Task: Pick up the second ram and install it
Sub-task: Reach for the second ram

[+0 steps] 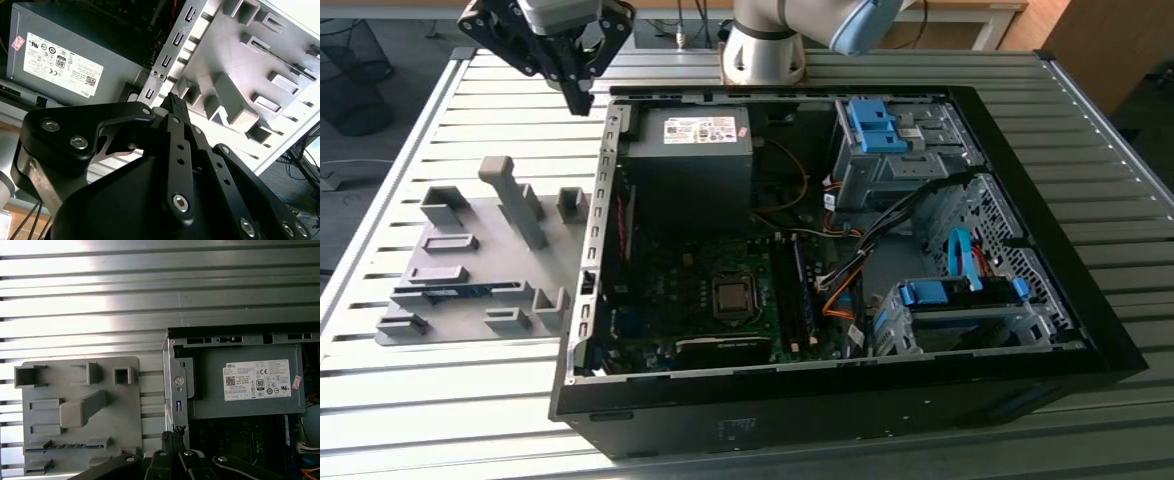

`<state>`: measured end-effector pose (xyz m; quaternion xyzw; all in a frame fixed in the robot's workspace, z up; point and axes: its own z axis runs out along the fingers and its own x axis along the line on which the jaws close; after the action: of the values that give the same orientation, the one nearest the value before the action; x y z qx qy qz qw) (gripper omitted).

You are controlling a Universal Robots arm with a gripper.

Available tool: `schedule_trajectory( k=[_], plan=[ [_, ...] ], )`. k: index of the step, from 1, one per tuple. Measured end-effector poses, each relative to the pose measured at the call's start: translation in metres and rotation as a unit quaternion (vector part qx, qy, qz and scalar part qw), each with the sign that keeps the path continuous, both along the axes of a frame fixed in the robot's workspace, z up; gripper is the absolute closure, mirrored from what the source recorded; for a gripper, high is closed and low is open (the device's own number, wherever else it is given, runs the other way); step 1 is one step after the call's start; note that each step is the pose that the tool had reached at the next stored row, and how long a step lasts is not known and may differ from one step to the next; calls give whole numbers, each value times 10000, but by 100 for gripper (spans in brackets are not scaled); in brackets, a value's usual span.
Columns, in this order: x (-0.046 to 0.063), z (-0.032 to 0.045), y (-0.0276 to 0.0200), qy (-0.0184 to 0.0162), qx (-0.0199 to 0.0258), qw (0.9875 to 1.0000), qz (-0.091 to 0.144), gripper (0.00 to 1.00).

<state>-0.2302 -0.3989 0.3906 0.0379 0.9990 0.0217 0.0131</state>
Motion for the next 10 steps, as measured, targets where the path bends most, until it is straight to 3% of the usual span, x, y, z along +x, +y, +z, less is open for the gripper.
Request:
schedule_trajectory(
  k=[10],
  plan=[
    [-55, 0, 0, 0, 0, 10000, 0, 89]
  ],
)
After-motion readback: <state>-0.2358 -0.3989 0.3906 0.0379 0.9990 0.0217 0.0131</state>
